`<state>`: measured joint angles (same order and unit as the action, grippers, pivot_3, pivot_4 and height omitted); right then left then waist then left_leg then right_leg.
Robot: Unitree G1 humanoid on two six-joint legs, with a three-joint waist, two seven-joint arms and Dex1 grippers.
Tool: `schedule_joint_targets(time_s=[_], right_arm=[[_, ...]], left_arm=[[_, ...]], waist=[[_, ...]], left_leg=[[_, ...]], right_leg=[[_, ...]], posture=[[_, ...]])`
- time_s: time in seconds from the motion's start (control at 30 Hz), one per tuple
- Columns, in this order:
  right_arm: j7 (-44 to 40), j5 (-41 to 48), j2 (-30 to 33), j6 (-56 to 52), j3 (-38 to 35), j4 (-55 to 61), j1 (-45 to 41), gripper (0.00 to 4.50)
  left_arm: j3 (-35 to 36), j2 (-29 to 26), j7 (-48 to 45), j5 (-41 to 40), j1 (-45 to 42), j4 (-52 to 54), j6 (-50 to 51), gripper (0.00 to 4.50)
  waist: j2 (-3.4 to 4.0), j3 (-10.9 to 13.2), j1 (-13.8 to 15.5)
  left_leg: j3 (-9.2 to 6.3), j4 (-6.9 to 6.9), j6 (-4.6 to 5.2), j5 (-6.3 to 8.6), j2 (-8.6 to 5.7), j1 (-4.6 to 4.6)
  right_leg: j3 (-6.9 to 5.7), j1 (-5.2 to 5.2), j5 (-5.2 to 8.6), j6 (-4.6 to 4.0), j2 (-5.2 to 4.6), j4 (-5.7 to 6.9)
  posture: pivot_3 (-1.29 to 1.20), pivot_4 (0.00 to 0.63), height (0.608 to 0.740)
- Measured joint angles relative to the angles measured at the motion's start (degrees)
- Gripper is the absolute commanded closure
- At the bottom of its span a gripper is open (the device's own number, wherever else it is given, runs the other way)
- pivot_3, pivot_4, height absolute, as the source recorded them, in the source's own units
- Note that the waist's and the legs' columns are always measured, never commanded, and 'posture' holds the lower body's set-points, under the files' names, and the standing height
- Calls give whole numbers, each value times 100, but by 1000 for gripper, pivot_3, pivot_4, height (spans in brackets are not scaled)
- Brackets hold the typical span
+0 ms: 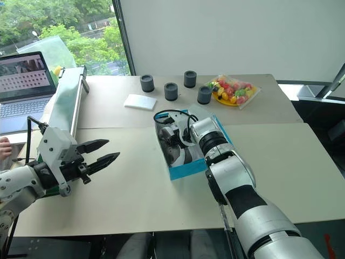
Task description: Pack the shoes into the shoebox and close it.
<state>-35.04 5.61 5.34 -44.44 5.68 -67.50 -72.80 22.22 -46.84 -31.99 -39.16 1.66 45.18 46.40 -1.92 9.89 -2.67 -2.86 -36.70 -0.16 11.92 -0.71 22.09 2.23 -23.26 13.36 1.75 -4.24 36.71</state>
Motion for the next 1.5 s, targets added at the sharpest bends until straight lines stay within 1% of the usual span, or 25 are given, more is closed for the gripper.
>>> schedule_joint_targets(time_s=[0.13,0.17,0.2,0.3,0.4,0.47,0.63,0.73,0.83,0.9,0.97,1.0,1.03,1.07,1.1,1.13,1.17,1.2,1.23,1.27,1.3,1.37,1.4,1.43,1.5], right_arm=[[61,41,1,-239,-241,24,-90,447],[34,46,25,-372,-274,62,-133,160],[-5,96,88,-584,-338,122,-208,51],[-121,221,340,-976,-449,513,-339,51],[-238,257,585,-1317,-467,995,-381,51],[-396,391,812,-1658,-470,1486,-358,51],[-474,715,1082,-2342,-656,2690,-170,51],[-392,867,1094,-2604,-689,3159,167,51],[-350,1009,1254,-2896,-766,3669,573,51],[-537,1318,1542,-3141,-866,4177,855,592],[-1055,1828,2028,-3387,-902,4826,1175,1100],[-1318,2075,2265,-3486,-935,5158,1336,1504],[-1645,2368,2535,-3569,-997,5520,1501,1739],[-2012,2646,2876,-3549,-974,5939,1735,2097],[-2850,3048,3632,-3294,-891,6751,2317,2563],[-2995,3110,3745,-3259,-889,6864,2404,2818],[-3443,3175,3912,-3046,-825,7138,2628,3201],[-4021,3256,4606,-2583,-632,7657,3145,3403],[-4452,3235,5072,-2259,-382,7921,3630,3715],[-4644,3091,5268,-2002,-157,7963,3863,3715],[-4681,2624,5513,-1450,301,7986,4122,3715],[-4488,1955,5615,-877,900,7929,4431,3715],[-4110,1484,5524,-658,1280,7783,4588,3715],[-3865,1248,5393,-588,1451,7634,4689,3715],[-3500,1042,5155,-507,1533,7509,4850,3715]], left_arm=[[-31,0,-6,70,-11,-31,-13,1965],[-55,0,-9,78,-50,-63,-14,1965],[-73,0,-14,83,-100,-103,-15,1965],[-86,-6,-49,91,-136,-126,-30,1965],[-108,-23,-118,122,-156,-199,-99,1965],[-163,-37,-149,152,-246,-296,-157,1965],[-295,-59,-257,273,-416,-508,-266,1965],[-377,-60,-316,319,-462,-585,-297,1965],[-468,-60,-375,338,-542,-630,-390,1965],[-519,-60,-389,356,-585,-672,-405,1965],[-542,-60,-394,386,-587,-713,-412,1965],[-558,-59,-395,395,-595,-731,-415,1965],[-576,-58,-396,427,-598,-759,-417,1965],[-612,-53,-401,430,-630,-767,-435,1965],[-661,-47,-410,444,-629,-778,-474,1965],[-660,-47,-410,456,-614,-787,-475,1965],[-716,-36,-411,477,-668,-845,-476,1965],[-829,8,-428,477,-827,-814,-528,1965],[-812,2,-446,494,-784,-821,-547,1965],[-816,3,-447,520,-778,-894,-546,1965],[-873,5,-455,533,-827,-979,-546,1965],[-957,10,-466,538,-888,-1001,-547,1965],[-998,13,-478,536,-944,-1002,-547,1965],[-998,14,-484,536,-986,-1002,-547,1965],[-994,14,-494,537,-997,-1004,-547,1965]], waist=[[2,2,3],[3,4,7],[4,8,10],[5,9,4],[5,9,7],[9,12,11],[10,14,-4],[10,14,9],[11,15,32],[11,18,57],[14,22,73],[14,24,78],[14,24,75],[14,25,76],[16,26,109],[15,27,107],[11,29,17],[15,34,66],[9,32,93],[2,33,94],[1,34,81],[-3,35,39],[-6,35,23],[-7,37,19],[0,41,18]], left_leg=[[4,2,0,0,-1,11],[5,2,0,0,-2,17],[6,1,0,0,-3,25],[6,3,0,0,-3,44],[9,4,0,0,-4,98],[9,3,0,0,-5,123],[10,3,0,0,-5,118],[12,2,0,0,-6,114],[11,-1,1,0,-10,119],[9,-1,1,0,-11,125],[5,-3,1,0,-13,130],[4,-3,2,1,-13,131],[6,-3,3,1,-12,128],[5,-3,3,1,-12,128],[4,-3,5,2,-12,125],[5,-4,5,3,-12,123],[24,-9,5,3,-3,106],[13,-9,7,1,-9,118],[12,-13,4,3,-2,90],[20,-15,3,5,-1,80],[28,-15,3,4,-2,81],[45,-21,3,4,6,81],[52,-22,2,4,10,80],[59,-22,1,3,11,84],[64,-20,1,3,11,85]], right_leg=[[-2,-8,1,0,-1,-3],[-2,-13,0,1,-2,-2],[-4,-22,0,1,-2,-2],[-2,-46,0,1,-2,0],[-1,-107,-2,-1,-3,13],[-3,-129,-2,-1,-6,13],[-2,-124,-2,-1,-7,13],[-4,-118,-2,-1,-7,15],[-7,-118,-2,0,-10,12],[-11,-118,-3,2,-11,6],[-16,-118,0,6,-14,3],[-16,-117,0,7,-15,2],[-15,-115,1,8,-15,2],[-17,-114,1,9,-14,0],[-22,-107,4,12,-15,-4],[-22,-104,6,15,-14,-5],[-2,-98,4,13,-9,2],[-13,-91,15,31,-8,-8],[-27,-70,36,56,-8,-8],[-23,-58,37,56,-9,-6],[-14,-67,37,57,-10,-8],[1,-74,35,56,-10,-2],[7,-79,33,54,-8,2],[15,-90,30,51,-6,6],[23,-97,24,39,-5,15]], posture=[[0,150,739],[0,150,739],[0,150,739],[0,150,739],[0,150,739],[0,150,739],[0,150,739],[0,150,739],[0,150,739],[0,150,739],[0,150,739],[0,150,739],[0,150,739],[0,150,739],[0,150,739],[0,150,739],[0,150,739],[0,150,739],[0,150,739],[0,150,739],[0,150,739],[0,150,739],[0,150,739],[0,150,739],[0,150,739]])
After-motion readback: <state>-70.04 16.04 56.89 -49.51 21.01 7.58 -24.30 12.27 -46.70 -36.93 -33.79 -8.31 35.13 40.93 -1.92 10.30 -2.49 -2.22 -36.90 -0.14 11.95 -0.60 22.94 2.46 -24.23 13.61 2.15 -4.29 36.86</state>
